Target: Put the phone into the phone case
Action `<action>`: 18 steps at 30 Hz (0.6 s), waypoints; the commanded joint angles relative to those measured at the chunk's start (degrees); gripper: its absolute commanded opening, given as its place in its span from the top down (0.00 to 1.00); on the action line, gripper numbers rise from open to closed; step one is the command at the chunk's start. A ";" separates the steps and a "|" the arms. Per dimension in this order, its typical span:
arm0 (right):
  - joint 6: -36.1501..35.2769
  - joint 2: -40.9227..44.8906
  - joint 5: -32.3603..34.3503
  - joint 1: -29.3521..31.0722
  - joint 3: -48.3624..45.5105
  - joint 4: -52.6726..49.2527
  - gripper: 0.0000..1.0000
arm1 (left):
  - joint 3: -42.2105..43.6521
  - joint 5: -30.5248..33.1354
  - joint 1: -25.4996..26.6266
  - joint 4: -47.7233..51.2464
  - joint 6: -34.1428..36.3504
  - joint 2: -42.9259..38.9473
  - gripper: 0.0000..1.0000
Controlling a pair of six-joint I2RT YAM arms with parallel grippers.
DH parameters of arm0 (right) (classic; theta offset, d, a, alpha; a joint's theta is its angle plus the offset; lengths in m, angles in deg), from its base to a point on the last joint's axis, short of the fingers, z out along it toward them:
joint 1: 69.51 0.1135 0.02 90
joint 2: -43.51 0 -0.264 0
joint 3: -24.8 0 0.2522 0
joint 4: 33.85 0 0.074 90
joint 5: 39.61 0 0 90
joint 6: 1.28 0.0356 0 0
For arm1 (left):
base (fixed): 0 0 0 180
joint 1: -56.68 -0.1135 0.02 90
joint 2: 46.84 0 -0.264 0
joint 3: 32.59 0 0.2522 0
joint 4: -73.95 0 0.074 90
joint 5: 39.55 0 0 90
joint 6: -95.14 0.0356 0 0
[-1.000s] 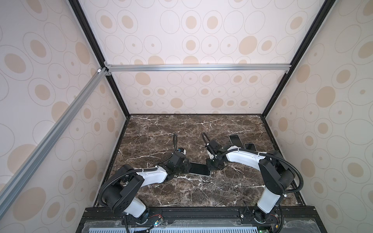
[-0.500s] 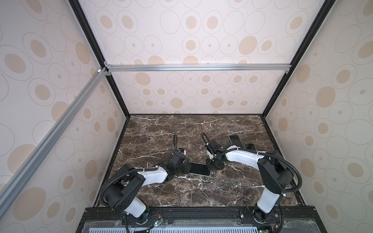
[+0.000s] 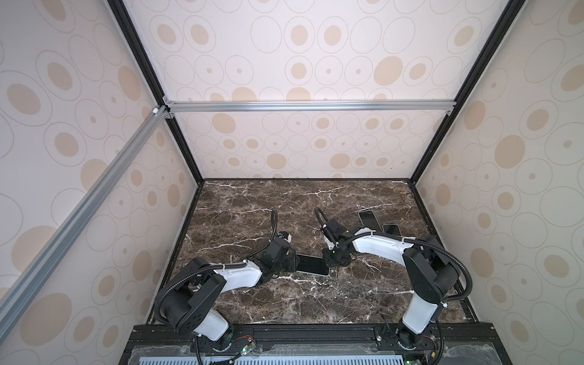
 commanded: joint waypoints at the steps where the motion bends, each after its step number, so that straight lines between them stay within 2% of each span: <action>1: -0.67 1.53 2.33 -0.43 0.59 -2.69 0.76 | -2.88 2.25 -0.55 2.32 2.47 -2.20 0.66; 5: -0.92 1.41 2.51 -0.71 0.43 -2.31 0.70 | -3.56 3.48 -0.63 3.62 3.51 -2.72 0.66; 11: -0.80 -1.14 1.57 -0.86 -1.29 -0.45 0.78 | -2.01 2.82 -0.70 2.95 2.86 -2.11 0.66; 18: -1.28 -4.03 0.91 -0.93 -2.70 0.88 0.81 | -0.27 1.32 -0.69 1.58 1.64 -0.64 0.67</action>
